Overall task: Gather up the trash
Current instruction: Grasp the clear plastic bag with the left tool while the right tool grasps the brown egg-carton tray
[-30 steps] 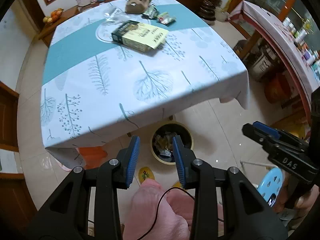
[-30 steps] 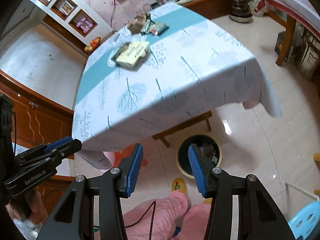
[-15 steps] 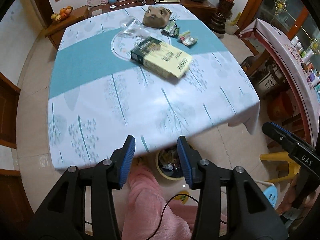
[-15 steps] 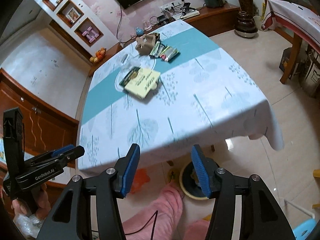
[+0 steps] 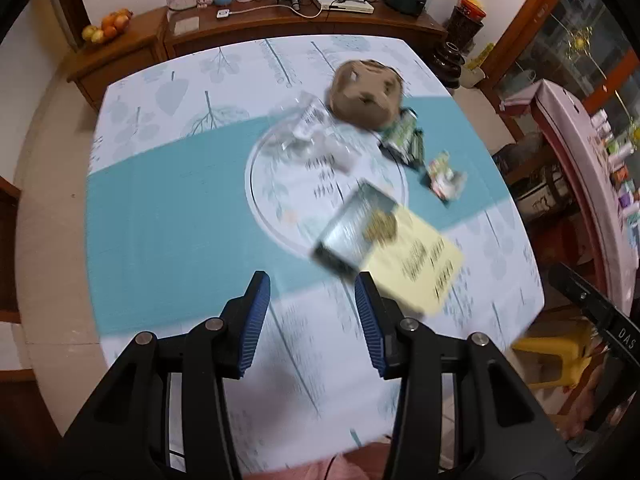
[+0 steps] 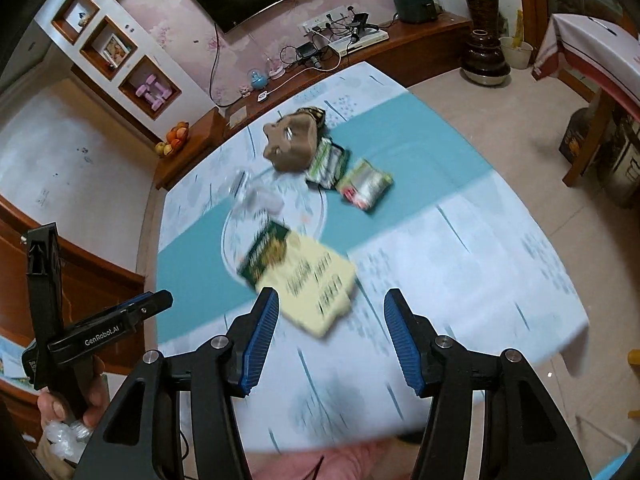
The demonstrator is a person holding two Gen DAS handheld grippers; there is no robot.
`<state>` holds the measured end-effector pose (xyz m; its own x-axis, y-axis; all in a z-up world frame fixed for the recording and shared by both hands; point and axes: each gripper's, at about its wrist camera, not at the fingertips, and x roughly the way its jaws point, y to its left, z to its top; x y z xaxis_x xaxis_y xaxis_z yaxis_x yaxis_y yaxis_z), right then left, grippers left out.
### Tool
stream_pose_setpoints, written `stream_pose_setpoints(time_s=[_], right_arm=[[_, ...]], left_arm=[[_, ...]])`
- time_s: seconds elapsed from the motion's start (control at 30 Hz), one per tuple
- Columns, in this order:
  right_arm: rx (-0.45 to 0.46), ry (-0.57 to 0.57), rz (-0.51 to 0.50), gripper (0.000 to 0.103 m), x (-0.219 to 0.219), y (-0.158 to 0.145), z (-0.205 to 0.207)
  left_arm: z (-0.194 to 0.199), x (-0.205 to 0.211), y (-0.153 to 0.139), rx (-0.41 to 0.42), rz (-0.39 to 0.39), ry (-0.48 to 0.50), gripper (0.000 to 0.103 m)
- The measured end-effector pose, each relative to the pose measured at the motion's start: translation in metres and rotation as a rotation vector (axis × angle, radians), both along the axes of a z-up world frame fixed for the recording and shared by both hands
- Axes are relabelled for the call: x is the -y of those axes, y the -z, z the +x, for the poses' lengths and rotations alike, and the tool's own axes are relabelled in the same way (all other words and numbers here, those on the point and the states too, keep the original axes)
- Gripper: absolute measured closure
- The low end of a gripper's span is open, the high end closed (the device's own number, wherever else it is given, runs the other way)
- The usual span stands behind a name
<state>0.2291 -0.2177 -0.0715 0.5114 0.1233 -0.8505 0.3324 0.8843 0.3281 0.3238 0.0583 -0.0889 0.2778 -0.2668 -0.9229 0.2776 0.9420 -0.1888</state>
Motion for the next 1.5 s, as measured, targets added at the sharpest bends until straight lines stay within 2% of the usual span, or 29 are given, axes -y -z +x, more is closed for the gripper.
stream_pose_setpoints(time_s=[0.13,0.2,0.27,0.43,0.7,1.1,1.33,1.4,1.47,1.5], right_arm=[[-0.002,-0.007,-0.013,0.047,-0.007,0.006,0.060],[-0.005,-0.015,-0.017,0.045,-0.010,0.011,0.094],[-0.006,-0.028,-0.020,0.032,-0.012,0.016,0.128],[-0.009,-0.071,-0.070,0.021,-0.023,0.029,0.206],[-0.054,-0.073,-0.119,0.012,-0.026,0.071,0.302],[-0.130,-0.076,-0.161,0.009,-0.023,0.125,0.357],[-0.101,-0.063,-0.173,0.010,-0.023,0.137,0.360],[-0.084,-0.061,-0.188,0.016,-0.024,0.137,0.358],[-0.078,-0.064,-0.180,0.027,-0.024,0.138,0.357],[-0.067,-0.062,-0.179,0.028,-0.024,0.137,0.355]], left_arm=[[0.064,-0.004,0.017,-0.043,-0.060,-0.007,0.061],[0.083,-0.004,0.024,-0.052,-0.072,-0.017,0.057],[0.111,-0.004,0.034,-0.067,-0.091,-0.032,0.053],[0.151,0.001,0.057,-0.110,-0.126,-0.039,0.050],[0.189,0.019,0.083,-0.132,-0.139,0.019,0.050],[0.213,0.033,0.112,-0.149,-0.135,0.078,0.050],[0.221,0.040,0.127,-0.165,-0.150,0.094,0.050],[0.223,0.041,0.130,-0.165,-0.160,0.090,0.050],[0.225,0.041,0.131,-0.159,-0.168,0.084,0.050],[0.225,0.040,0.132,-0.153,-0.168,0.080,0.050]])
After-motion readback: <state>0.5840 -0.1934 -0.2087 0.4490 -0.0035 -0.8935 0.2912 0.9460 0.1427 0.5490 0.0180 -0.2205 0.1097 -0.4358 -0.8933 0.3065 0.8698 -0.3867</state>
